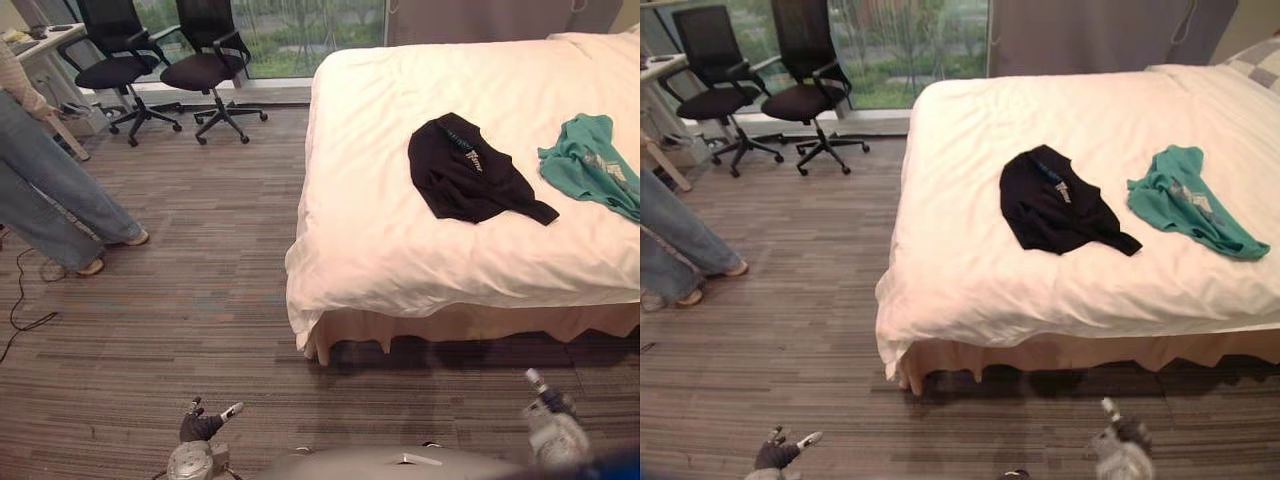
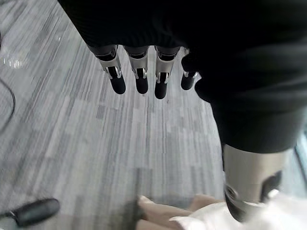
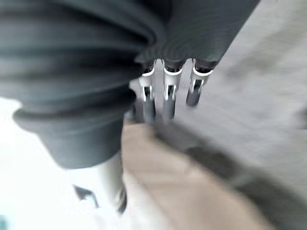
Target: Tidy the bed and pick cloth on bed and put in laundry
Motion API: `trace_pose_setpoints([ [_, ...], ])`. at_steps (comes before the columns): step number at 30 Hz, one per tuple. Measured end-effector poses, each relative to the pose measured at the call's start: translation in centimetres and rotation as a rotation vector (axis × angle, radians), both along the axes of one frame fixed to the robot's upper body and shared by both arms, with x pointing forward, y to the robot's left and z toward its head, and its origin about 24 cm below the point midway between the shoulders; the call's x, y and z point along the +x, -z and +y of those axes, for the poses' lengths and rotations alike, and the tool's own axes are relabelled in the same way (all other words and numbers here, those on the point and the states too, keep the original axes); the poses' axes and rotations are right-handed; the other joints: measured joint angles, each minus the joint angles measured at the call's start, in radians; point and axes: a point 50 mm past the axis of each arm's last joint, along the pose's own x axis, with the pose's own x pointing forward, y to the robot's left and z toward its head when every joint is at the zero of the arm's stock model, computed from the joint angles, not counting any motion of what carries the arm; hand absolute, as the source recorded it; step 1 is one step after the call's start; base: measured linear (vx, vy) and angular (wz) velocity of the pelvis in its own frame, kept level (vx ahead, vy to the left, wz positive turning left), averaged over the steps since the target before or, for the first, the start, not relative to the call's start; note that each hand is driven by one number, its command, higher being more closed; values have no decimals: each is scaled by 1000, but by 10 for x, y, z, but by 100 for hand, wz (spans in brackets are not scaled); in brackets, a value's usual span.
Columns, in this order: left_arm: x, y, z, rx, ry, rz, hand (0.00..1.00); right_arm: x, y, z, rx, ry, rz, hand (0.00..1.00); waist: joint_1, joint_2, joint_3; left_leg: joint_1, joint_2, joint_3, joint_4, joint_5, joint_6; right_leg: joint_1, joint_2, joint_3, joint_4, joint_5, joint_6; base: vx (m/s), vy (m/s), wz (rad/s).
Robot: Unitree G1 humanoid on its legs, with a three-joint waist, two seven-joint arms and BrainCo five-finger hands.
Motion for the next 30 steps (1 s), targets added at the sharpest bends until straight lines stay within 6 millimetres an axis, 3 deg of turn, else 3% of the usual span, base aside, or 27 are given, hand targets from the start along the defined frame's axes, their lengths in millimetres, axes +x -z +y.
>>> trace_pose_setpoints([
  [3,-1,-3,1,-27,5,-41,0,28,-61,-31,-176,-160,-254,100,-2,-10,-12,-3,-7,-27,-26,14,3,1,-1,-23,-7,2,0,-55,7,19],
  [5,-11,-3,-4,-53,18,-41,0,49,-110,-22,-300,-325,-505,100,-4,-14,-13,-8,-7,-41,-31,18,2,1,3,-30,-11,1,0,22,-14,11],
  [7,-19,1,-14,-102,6,-43,0,67,-148,3,-393,-504,-669,100,-6,-18,-15,-13,-6,-47,-31,25,-1,0,3,-39,-7,8,0,48,-6,7],
  [8,-20,2,-23,-136,15,-59,0,82,-164,26,-426,-631,-741,100,-4,-27,-18,-17,-4,-49,-29,29,6,1,4,-42,-7,10,-2,63,1,5],
  [9,-21,3,-29,-148,30,-63,0,89,-168,38,-434,-691,-763,100,-1,-28,-20,-18,-4,-51,-27,30,7,2,4,-44,-5,11,-3,57,-1,11],
  [10,-16,5,-43,-179,78,-77,0,109,-172,71,-427,-826,-789,100,8,-43,-20,-21,-4,-60,-25,32,8,7,4,-51,-1,10,-3,63,-3,17],
  [11,-11,5,-51,-195,106,-90,0,120,-173,91,-421,-895,-799,100,17,-53,-15,-22,-4,-70,-24,32,9,10,3,-56,3,8,-5,39,-2,21],
  [12,-6,5,-55,-203,123,-105,0,126,-174,104,-409,-936,-808,100,31,-58,-11,-24,-4,-74,-23,33,10,11,3,-62,5,7,-6,15,-6,30],
  [13,6,0,-54,-191,154,-145,0,141,-178,136,-382,-1029,-828,100,62,-73,0,-43,-4,-93,-6,32,10,11,-1,-80,12,3,-7,-5,-9,46],
  [15,20,-6,-56,-187,184,-193,0,158,-192,161,-361,-1092,-866,100,85,-84,35,-75,-7,-131,25,29,15,9,-13,-109,38,-11,-5,-33,-4,59],
  [17,47,-19,-56,-173,222,-288,0,185,-238,189,-392,-1142,-970,100,128,-95,133,-177,3,-186,151,-13,19,-25,-23,-151,99,-33,-15,-137,2,63],
  [18,53,-23,-56,-167,231,-312,0,190,-254,194,-402,-1146,-1009,100,140,-94,160,-215,9,-198,190,-25,19,-43,-24,-163,115,-38,-21,-178,6,57],
  [20,72,-37,-51,-147,257,-384,0,200,-310,214,-419,-1170,-1158,100,175,-89,258,-340,25,-247,309,-48,24,-105,-22,-199,163,-45,-32,-167,15,48],
  [22,83,-46,-48,-163,254,-433,0,201,-337,221,-427,-1178,-1232,100,202,-83,325,-394,27,-267,359,-58,29,-133,-27,-216,187,-47,-35,-136,36,28],
  [26,95,-51,-54,-176,285,-464,0,205,-346,226,-424,-1197,-1220,100,225,-62,359,-510,11,-283,435,-70,50,-221,-55,-218,242,-47,-34,-98,101,13],
  [30,119,-62,-69,-203,351,-526,0,214,-345,223,-457,-1204,-1134,100,226,6,397,-652,1,-288,536,-92,80,-356,-108,-213,361,-67,-35,-139,103,2],
])
